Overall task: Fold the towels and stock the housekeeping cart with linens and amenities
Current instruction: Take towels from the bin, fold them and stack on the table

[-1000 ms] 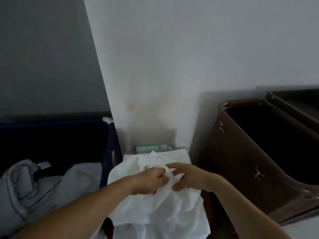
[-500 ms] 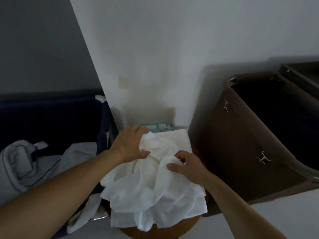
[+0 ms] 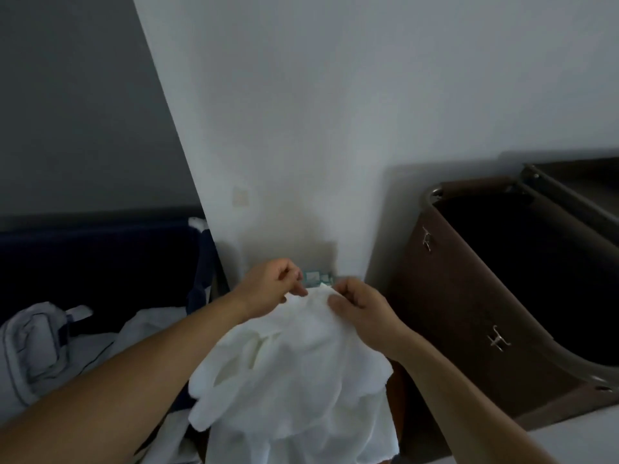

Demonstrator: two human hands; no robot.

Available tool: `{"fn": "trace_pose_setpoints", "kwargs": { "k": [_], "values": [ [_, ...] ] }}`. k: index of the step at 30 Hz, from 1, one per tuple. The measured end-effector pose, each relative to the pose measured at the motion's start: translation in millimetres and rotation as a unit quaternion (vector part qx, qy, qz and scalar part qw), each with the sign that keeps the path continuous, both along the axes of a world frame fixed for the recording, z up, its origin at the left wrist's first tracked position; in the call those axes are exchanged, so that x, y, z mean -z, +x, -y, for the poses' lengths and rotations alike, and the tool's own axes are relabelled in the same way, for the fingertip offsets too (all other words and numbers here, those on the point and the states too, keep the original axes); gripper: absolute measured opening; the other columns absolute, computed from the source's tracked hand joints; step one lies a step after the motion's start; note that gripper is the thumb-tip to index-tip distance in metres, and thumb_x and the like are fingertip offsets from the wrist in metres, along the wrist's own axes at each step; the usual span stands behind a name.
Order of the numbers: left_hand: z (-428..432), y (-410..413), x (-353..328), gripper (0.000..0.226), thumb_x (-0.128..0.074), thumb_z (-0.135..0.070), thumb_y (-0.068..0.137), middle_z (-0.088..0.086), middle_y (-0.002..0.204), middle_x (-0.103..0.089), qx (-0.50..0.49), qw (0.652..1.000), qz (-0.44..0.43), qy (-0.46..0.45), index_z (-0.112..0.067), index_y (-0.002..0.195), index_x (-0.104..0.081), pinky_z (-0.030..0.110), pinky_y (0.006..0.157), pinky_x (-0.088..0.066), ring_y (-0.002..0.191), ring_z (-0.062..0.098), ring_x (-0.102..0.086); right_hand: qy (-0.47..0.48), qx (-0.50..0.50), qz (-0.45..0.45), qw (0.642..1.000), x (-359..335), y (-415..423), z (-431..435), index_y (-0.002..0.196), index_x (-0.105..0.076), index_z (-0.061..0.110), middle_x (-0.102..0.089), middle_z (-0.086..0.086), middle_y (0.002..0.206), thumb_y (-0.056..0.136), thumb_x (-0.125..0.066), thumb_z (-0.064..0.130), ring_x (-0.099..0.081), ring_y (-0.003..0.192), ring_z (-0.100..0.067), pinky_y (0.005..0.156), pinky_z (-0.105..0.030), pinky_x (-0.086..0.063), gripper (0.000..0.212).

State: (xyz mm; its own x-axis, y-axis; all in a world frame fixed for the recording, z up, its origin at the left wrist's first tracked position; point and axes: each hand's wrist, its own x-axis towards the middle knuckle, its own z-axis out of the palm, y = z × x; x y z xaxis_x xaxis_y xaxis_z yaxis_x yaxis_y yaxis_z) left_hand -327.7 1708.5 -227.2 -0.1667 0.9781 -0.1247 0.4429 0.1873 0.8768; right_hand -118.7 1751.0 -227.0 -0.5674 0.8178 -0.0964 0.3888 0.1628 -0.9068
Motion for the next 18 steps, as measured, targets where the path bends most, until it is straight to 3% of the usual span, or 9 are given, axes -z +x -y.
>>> {"fn": "trace_pose_setpoints", "kwargs": {
  "k": [2, 6, 9, 13, 15, 18],
  "values": [
    [0.6, -1.5, 0.2, 0.013, -0.064, -0.032, 0.092, -0.006, 0.099, -0.071, 0.025, 0.987, -0.157, -0.011, -0.021, 0.100, -0.062, 0.032, 0.081, -0.052, 0.094, 0.015, -0.066, 0.010, 0.009, -0.029, 0.999, -8.5, -3.3, -2.5, 0.094, -0.063, 0.018, -0.066, -0.001, 0.087, 0.096, -0.061, 0.018, -0.060, 0.079, -0.015, 0.076, -0.041, -0.053, 0.003],
    [5.0, 3.0, 27.8, 0.063, -0.068, -0.050, 0.084, -0.005, 0.139, -0.053, 0.139, 0.926, -0.341, -0.080, -0.023, 0.138, -0.049, 0.030, 0.103, -0.041, 0.126, 0.017, -0.051, 0.029, -0.023, 0.018, 0.999, -8.2, 2.0, -3.4, 0.091, -0.064, 0.025, -0.066, 0.009, 0.084, 0.096, -0.062, 0.028, -0.061, 0.075, -0.002, 0.066, -0.018, -0.050, 0.006],
    [3.6, 4.5, 50.3, 0.056, -0.063, -0.049, 0.088, 0.000, 0.136, -0.055, 0.165, 0.886, -0.421, -0.098, -0.025, 0.137, -0.051, 0.032, 0.096, -0.044, 0.122, 0.022, -0.053, 0.008, -0.056, 0.043, 0.997, 0.9, 13.5, -0.8, 0.094, -0.069, 0.015, -0.068, 0.004, 0.087, 0.096, -0.064, 0.027, -0.062, 0.078, -0.008, 0.073, -0.027, -0.053, 0.014],
    [5.5, 7.1, 65.3, 0.027, -0.048, -0.040, 0.098, 0.002, 0.107, -0.067, 0.153, 0.880, -0.444, -0.072, -0.021, 0.106, -0.064, 0.032, 0.072, -0.039, 0.101, 0.025, -0.061, -0.006, -0.041, 0.039, 0.998, 9.5, 27.1, 0.9, 0.099, -0.070, 0.010, -0.070, -0.005, 0.089, 0.096, -0.063, 0.026, -0.064, 0.081, -0.016, 0.078, -0.038, -0.055, 0.018],
    [6.6, 3.6, 65.2, 0.031, -0.045, -0.040, 0.101, 0.005, 0.095, -0.067, 0.145, 0.907, -0.389, -0.074, -0.018, 0.089, -0.063, 0.034, 0.069, -0.038, 0.091, 0.026, -0.061, -0.012, -0.041, 0.041, 0.998, 12.5, 28.8, 1.7, 0.101, -0.072, 0.009, -0.072, -0.009, 0.096, 0.097, -0.063, 0.027, -0.068, 0.088, -0.025, 0.083, -0.041, -0.055, 0.020],
    [12.3, -3.9, 55.0, 0.040, -0.047, -0.039, 0.102, 0.004, 0.074, -0.056, 0.137, 0.943, -0.277, -0.120, -0.018, 0.068, -0.048, 0.034, 0.065, -0.034, 0.073, 0.022, -0.052, -0.019, -0.051, 0.044, 0.998, 11.8, 26.2, 1.6, 0.099, -0.073, 0.012, -0.073, -0.007, 0.096, 0.096, -0.063, 0.029, -0.069, 0.087, -0.024, 0.085, -0.042, -0.056, 0.019]
  ]
}}
